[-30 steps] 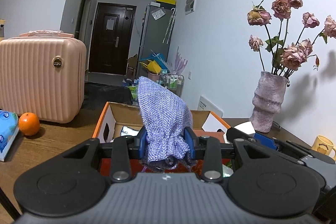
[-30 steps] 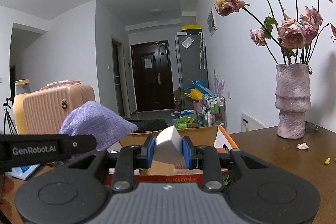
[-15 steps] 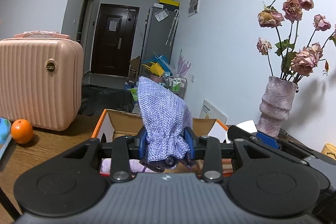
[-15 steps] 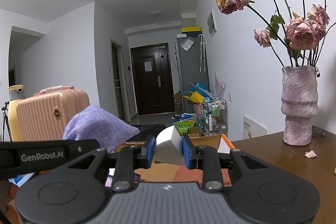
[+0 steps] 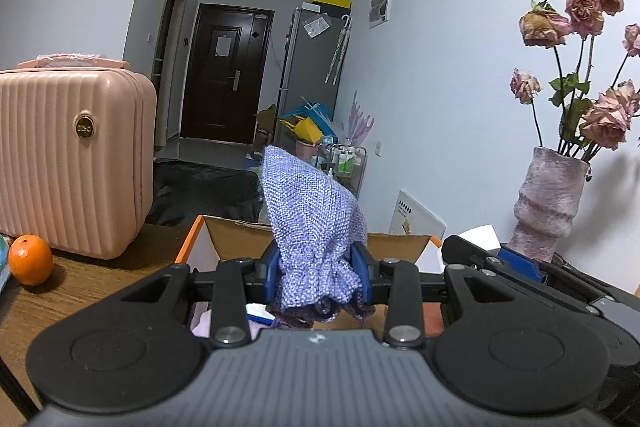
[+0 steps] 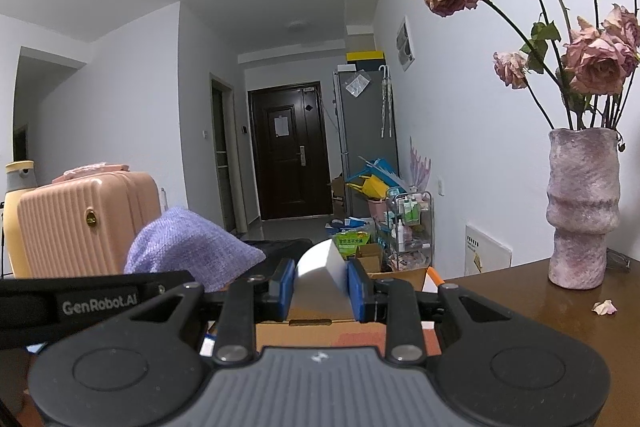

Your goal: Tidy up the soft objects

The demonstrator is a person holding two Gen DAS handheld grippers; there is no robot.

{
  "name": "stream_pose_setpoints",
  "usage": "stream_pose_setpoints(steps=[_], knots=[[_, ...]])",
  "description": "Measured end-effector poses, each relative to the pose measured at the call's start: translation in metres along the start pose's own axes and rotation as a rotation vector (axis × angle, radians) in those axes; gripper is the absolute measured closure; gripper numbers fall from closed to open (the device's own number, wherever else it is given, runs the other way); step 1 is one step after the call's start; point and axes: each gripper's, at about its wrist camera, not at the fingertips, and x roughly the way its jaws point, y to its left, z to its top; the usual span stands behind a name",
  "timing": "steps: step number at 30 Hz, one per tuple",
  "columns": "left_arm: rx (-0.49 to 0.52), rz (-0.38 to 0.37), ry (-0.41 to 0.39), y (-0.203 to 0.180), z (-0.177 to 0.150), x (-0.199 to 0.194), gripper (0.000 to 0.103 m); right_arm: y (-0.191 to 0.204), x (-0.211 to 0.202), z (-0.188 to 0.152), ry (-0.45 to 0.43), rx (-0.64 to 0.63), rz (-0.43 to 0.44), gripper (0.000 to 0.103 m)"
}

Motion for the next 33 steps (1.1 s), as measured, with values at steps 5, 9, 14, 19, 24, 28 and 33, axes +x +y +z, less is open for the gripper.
stream_pose_setpoints(steps=[5, 9, 14, 19, 24, 28, 33], knots=[[-0.002, 0.01, 0.003, 0.001, 0.002, 0.012, 0.066, -0.002, 0.013, 0.002, 0.004, -0.002, -0.005, 0.075], [-0.001, 0.02, 0.005, 0.0, 0.004, 0.022, 0.066, -0.003, 0.021, 0.001, 0.011, -0.002, -0.01, 0.075], [0.002, 0.034, 0.017, 0.002, 0.006, 0.034, 0.066, -0.003, 0.03, 0.0, 0.024, -0.009, -0.018, 0.075], [0.001, 0.053, 0.043, 0.003, 0.005, 0.045, 0.066, -0.002, 0.039, -0.001, 0.047, -0.016, -0.025, 0.075], [0.005, 0.066, 0.069, 0.004, 0.004, 0.054, 0.066, 0.0, 0.047, -0.003, 0.072, -0.03, -0.03, 0.075], [0.008, 0.074, 0.087, 0.005, 0.0, 0.059, 0.066, 0.001, 0.053, -0.008, 0.098, -0.045, -0.037, 0.075], [0.023, 0.076, 0.098, 0.005, -0.004, 0.062, 0.066, 0.0, 0.057, -0.011, 0.121, -0.047, -0.038, 0.075]])
